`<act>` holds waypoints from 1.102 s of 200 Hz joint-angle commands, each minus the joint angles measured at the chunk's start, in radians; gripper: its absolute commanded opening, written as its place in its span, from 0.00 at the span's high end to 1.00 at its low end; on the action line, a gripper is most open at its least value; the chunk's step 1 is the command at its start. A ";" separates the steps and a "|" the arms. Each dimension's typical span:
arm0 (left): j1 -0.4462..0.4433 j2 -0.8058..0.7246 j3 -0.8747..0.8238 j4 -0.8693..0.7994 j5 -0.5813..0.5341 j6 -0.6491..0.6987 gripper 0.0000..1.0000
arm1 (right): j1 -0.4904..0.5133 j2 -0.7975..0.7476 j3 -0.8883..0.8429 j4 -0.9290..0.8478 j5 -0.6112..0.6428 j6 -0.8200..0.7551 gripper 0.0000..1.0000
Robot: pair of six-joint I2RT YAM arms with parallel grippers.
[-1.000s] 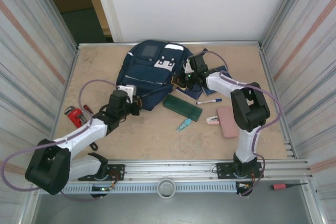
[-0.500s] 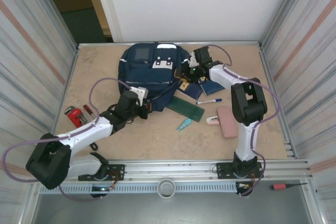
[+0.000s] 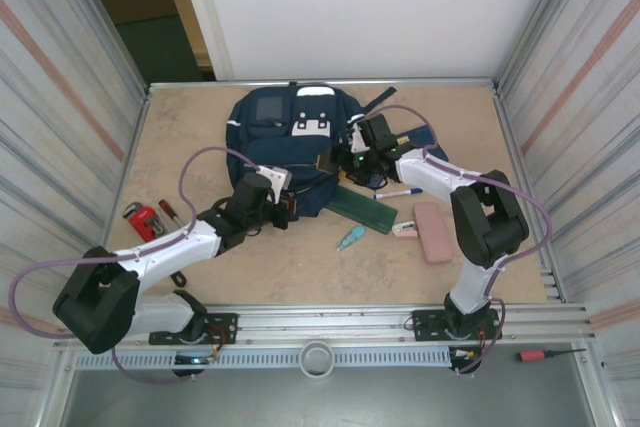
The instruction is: Pack the student bag
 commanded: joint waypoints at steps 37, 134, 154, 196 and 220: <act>0.034 -0.081 0.003 -0.014 -0.049 0.032 1.00 | -0.003 0.066 0.102 0.024 0.006 0.007 0.84; 0.186 -0.239 -0.093 -0.085 0.030 0.005 1.00 | -0.088 0.174 0.300 -0.105 -0.144 -0.101 1.00; 0.122 -0.228 -0.070 -0.071 0.031 0.018 1.00 | -0.082 0.204 0.345 -0.122 -0.164 -0.110 1.00; -0.025 -0.125 0.022 -0.028 0.005 0.012 1.00 | -0.093 0.221 0.394 -0.166 -0.169 -0.143 0.91; -0.053 -0.038 0.078 -0.003 -0.009 0.000 1.00 | -0.117 0.201 0.400 -0.223 -0.106 -0.173 0.76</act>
